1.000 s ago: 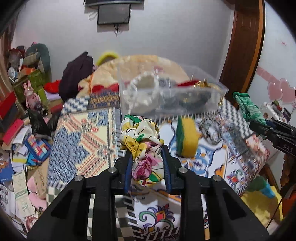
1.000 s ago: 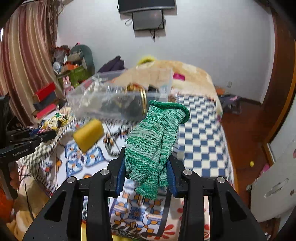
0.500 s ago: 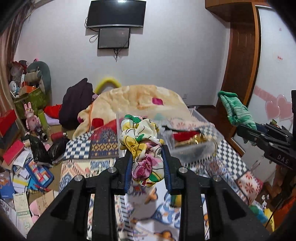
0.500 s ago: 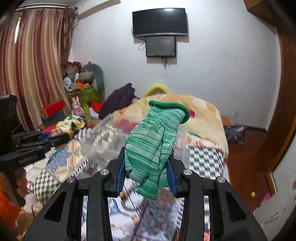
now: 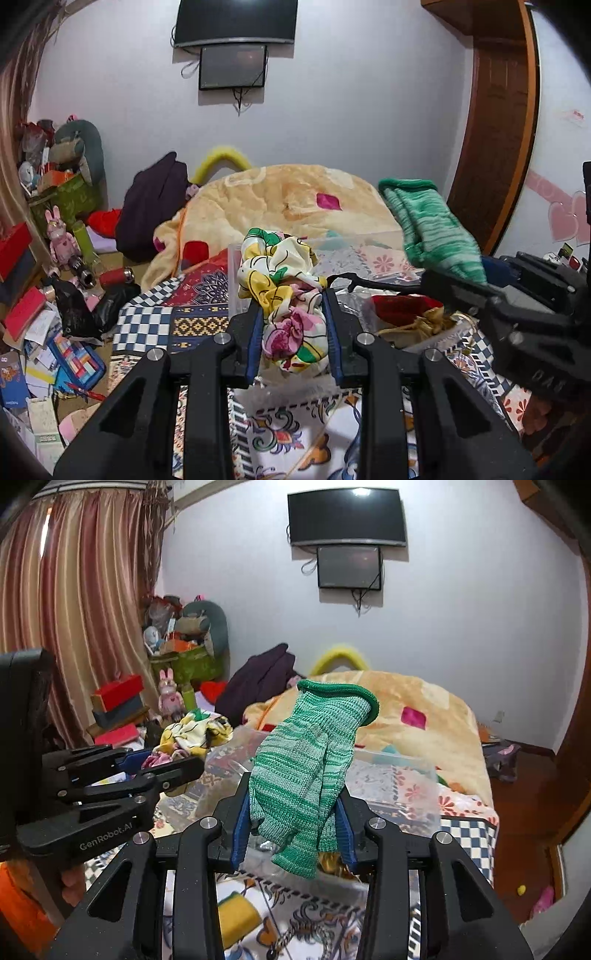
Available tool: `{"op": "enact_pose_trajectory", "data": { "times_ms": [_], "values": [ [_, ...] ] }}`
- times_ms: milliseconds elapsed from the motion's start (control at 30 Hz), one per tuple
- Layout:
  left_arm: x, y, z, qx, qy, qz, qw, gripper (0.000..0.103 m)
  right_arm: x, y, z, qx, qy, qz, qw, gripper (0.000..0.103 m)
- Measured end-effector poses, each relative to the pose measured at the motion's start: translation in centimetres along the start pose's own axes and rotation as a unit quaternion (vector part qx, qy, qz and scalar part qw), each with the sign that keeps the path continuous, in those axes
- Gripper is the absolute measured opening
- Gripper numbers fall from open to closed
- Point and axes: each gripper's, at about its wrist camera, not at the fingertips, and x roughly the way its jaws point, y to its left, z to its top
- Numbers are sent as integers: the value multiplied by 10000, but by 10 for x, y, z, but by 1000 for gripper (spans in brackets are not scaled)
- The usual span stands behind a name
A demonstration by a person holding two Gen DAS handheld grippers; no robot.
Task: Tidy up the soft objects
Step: 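Carry the scrunchie and glove into the box and open both tools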
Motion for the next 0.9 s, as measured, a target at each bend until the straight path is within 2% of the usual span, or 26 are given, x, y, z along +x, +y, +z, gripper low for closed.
{"op": "enact_pose_trajectory", "data": {
  "times_ms": [233, 433, 633, 700, 900],
  "values": [
    [40, 1, 0, -14, 349, 137, 9993, 29, 36, -6, -3, -15, 519, -119, 9986, 37],
    [59, 0, -3, -66, 577, 65, 9983, 29, 48, -9, -12, -51, 813, -137, 9966, 38],
    [65, 4, -4, -91, 688, 107, 9975, 41, 50, -8, -9, -68, 898, -168, 9958, 49],
    [62, 5, -3, -141, 684, 58, 9975, 46, 47, -11, -8, 30, 900, -133, 9958, 57],
    [43, 5, -1, -161, 502, -45, 9986, 58, 33, -17, -5, 145, 801, -100, 9966, 59]
  ]
}}
